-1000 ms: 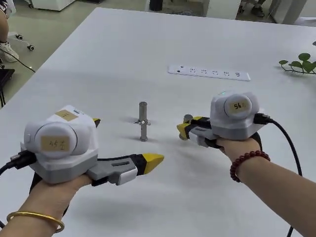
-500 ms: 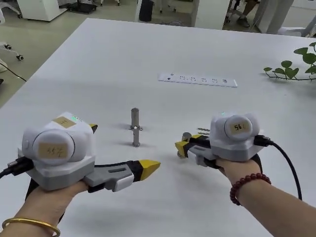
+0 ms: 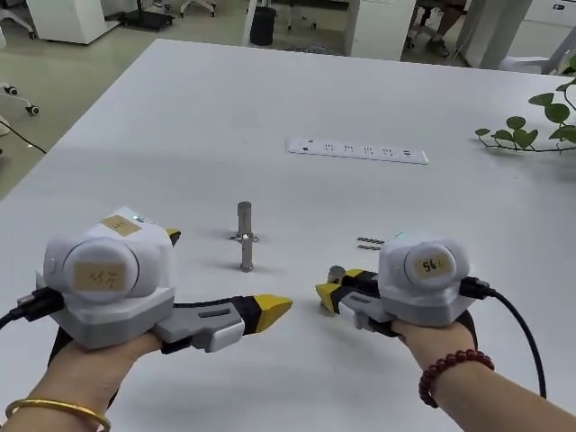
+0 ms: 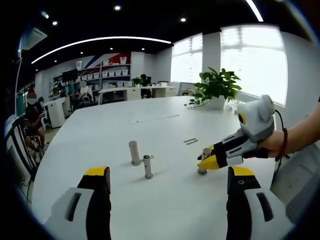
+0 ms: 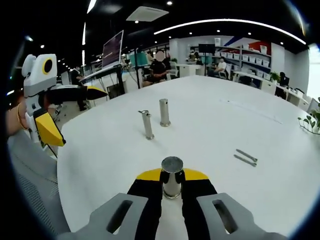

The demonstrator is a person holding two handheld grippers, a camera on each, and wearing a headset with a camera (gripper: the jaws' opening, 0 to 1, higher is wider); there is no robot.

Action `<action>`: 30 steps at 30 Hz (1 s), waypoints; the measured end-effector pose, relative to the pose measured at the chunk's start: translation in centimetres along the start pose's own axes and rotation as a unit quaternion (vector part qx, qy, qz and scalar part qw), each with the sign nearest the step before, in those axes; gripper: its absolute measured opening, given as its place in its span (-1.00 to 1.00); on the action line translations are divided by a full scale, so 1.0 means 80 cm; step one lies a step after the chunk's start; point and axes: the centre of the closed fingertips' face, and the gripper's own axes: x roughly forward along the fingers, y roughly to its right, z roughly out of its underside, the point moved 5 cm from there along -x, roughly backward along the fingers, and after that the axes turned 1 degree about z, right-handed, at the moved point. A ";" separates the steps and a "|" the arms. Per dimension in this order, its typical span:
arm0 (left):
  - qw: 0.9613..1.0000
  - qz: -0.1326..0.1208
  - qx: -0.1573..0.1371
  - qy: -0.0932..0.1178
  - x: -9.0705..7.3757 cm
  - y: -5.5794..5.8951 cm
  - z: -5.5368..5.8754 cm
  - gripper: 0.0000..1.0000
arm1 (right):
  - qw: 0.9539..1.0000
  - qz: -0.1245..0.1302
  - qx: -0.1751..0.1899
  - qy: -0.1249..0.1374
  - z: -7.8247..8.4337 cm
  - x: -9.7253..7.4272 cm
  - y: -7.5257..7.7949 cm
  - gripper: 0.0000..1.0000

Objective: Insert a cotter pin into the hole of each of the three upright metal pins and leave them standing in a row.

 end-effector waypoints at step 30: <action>1.000 0.005 -0.005 -0.017 0.001 0.002 0.008 0.92 | 1.000 -0.010 0.001 0.019 0.009 -0.019 -0.006 -0.54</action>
